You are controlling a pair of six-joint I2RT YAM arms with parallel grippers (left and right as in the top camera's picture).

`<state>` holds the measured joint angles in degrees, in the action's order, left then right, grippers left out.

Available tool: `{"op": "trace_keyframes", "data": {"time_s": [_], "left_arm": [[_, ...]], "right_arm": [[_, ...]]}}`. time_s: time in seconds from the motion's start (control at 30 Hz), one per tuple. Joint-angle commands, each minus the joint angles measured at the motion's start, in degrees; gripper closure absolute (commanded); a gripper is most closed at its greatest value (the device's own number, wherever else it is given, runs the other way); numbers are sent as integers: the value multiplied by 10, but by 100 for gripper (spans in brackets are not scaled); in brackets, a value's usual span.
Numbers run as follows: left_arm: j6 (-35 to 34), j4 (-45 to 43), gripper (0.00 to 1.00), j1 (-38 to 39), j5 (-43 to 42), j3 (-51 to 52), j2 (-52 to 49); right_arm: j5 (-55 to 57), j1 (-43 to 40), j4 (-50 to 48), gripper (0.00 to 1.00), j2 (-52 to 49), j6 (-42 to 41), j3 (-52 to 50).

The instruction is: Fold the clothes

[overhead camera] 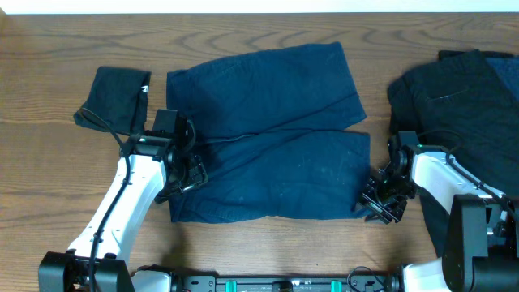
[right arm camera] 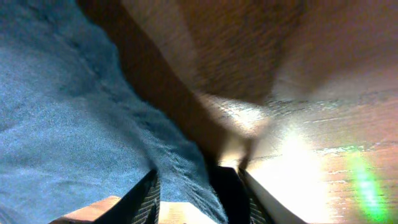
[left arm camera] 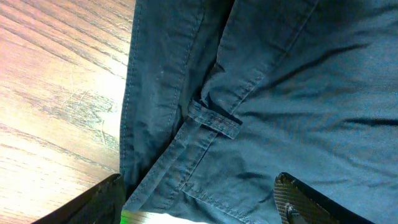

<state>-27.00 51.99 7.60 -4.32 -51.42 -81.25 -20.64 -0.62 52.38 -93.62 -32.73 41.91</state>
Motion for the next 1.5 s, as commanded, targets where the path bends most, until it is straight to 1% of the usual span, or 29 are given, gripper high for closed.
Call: {"op": "trace_keyframes", "data": {"time_s": [0.0, 0.07, 0.1, 0.13, 0.2, 0.23, 0.43, 0.5, 0.57, 0.67, 0.7, 0.83, 1.1, 1.23, 1.47], "left_arm": [[2, -1, 22, 0, 5, 4, -3], [2, -1, 22, 0, 5, 4, -3], [2, -1, 22, 0, 5, 4, -3], [2, -1, 22, 0, 5, 4, -3], [2, -1, 22, 0, 5, 4, -3], [2, -1, 22, 0, 5, 4, -3], [1, 2, 22, 0, 3, 4, -3], [1, 7, 22, 0, -9, 4, -3], [1, 18, 22, 0, -33, 4, -3], [0, 44, 22, 0, -37, 4, -3], [-5, 54, 22, 0, -37, 4, -3], [-73, 81, 23, 0, -56, 15, -3], [-169, 47, 31, 0, -63, 74, -3], [-181, 20, 34, 0, -67, 109, -3], [-203, -12, 34, 0, -66, 116, -3]], "right_arm": [[57, -1, -35, 65, -7, 4, -9], [57, -1, -42, 68, -7, 4, -9], [57, -1, -47, 72, -7, 4, -9], [57, -1, -50, 78, -7, 4, -9], [58, -1, -53, 95, -7, 4, -9], [62, -1, -53, 99, -7, 4, -9], [71, -1, -52, 99, -7, 5, -9], [71, -1, -53, 99, -7, 4, -9], [71, -1, -53, 99, -7, 4, -9], [71, -1, -56, 99, -7, 6, -9], [71, -1, -56, 99, -7, 6, -9], [71, -1, -52, 99, -7, 7, -9], [71, -1, -54, 98, -7, 7, -9], [72, -1, -65, 98, -7, 17, -9], [72, -1, -71, 98, -7, 22, -9]]}}
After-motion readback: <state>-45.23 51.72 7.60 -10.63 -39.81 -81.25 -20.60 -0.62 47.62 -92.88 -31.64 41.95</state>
